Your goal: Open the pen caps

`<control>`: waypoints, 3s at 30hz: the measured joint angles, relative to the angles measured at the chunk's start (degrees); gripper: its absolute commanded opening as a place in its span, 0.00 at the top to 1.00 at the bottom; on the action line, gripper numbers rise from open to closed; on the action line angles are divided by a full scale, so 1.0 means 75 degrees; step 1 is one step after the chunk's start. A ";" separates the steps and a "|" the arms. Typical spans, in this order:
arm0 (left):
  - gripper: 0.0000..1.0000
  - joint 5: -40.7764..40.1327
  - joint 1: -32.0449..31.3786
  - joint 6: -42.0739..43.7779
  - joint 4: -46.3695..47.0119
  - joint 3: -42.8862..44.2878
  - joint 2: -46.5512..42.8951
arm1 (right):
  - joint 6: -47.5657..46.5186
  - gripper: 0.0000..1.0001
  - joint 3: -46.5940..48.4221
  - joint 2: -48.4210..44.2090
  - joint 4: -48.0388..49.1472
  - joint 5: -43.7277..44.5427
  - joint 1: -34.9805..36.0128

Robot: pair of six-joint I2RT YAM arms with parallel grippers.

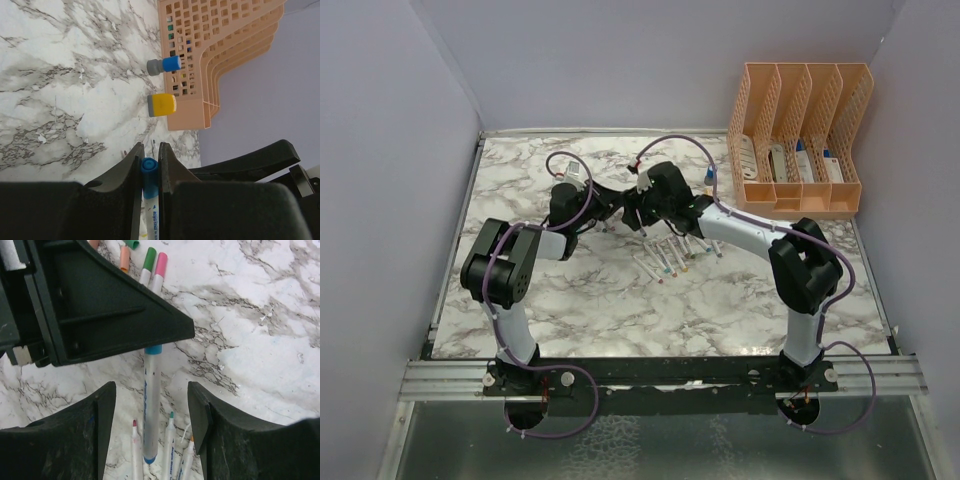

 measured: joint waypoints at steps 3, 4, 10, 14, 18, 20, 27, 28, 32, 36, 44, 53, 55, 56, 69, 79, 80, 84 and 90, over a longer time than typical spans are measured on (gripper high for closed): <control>1.00 0.0000 -0.0052 -0.0003 0.0003 -0.0044 -0.0166 | 0.0000 0.46 0.0117 0.0044 0.0003 0.0003 0.0000; 1.00 0.0000 -0.0067 -0.0003 0.0003 -0.0052 -0.0230 | 0.0000 0.47 0.0160 0.0070 0.0003 0.0003 -0.0003; 1.00 0.0000 -0.0125 -0.0020 0.0032 -0.0064 -0.0425 | 0.0009 0.59 0.0315 0.0248 0.0003 0.0009 0.0000; 1.00 0.0000 -0.0207 -0.0020 0.0035 -0.0079 -0.0446 | -0.0006 0.73 0.0388 0.0326 -0.0006 0.0006 0.0000; 1.00 -0.0006 -0.0268 -0.0026 0.0041 -0.0096 -0.0446 | -0.0032 0.93 0.0513 0.0373 -0.0026 0.0012 0.0000; 1.00 -0.0012 -0.0262 -0.0032 0.0067 -0.0096 -0.0449 | -0.0041 0.98 0.0554 0.0376 -0.0058 0.0035 0.0000; 1.00 -0.0044 -0.0268 0.0015 -0.0015 -0.0070 -0.0460 | -0.0032 0.99 0.0565 0.0376 -0.0137 0.0058 0.0000; 1.00 -0.0058 -0.0265 0.0047 -0.0111 -0.0015 -0.0460 | -0.0032 0.99 0.0554 0.0373 -0.0137 0.0067 -0.0003; 1.00 0.0087 -0.0256 0.0254 -0.0711 0.0376 -0.0458 | 0.0000 0.99 0.0163 0.0149 0.0187 0.0201 -0.0044; 1.00 0.0373 -0.0178 0.0504 -0.1209 0.1014 -0.0391 | 0.0061 0.99 -0.0580 -0.0455 0.0417 0.0271 -0.0096; 1.00 -0.0067 0.1067 0.0889 -0.1341 0.1620 -0.0289 | 0.0201 0.99 -0.2069 -0.1320 -0.0052 0.0020 0.0128; 1.00 -0.0055 0.1396 0.1107 -0.1670 -0.0038 -0.0962 | 0.0192 0.99 -0.2218 -0.1192 -0.0099 0.0189 0.1023; 1.00 -0.0055 0.1649 0.1166 -0.1757 -0.0402 -0.1338 | 0.0195 0.99 -0.2209 -0.1017 -0.0058 0.0286 0.1274; 1.00 -0.0055 0.1749 0.1195 -0.1778 -0.0533 -0.1507 | 0.0198 0.99 -0.2206 -0.0944 -0.0052 0.0321 0.1355; 1.00 0.0032 0.2527 0.1542 -0.1856 -0.1174 -0.1906 | 0.0201 0.84 -0.2136 -0.0227 0.0082 0.0641 0.1649; 0.93 0.0041 0.2602 0.1682 -0.1953 -0.1233 -0.1399 | 0.0219 0.46 -0.2034 -0.0157 0.0114 0.0822 0.1649; 0.89 0.0041 0.2605 0.1708 -0.1947 -0.1239 -0.1355 | 0.0221 0.41 -0.2020 -0.0157 0.0111 0.0848 0.1649; 0.82 0.0038 0.2608 0.1781 -0.1947 -0.1244 -0.1093 | 0.0210 0.30 -0.1766 -0.0157 0.0061 0.1023 0.1649; 0.73 0.0029 0.2675 0.1827 -0.1976 -0.1297 -0.0828 | 0.0041 0.30 -0.0213 0.0265 -0.0006 0.1367 0.1649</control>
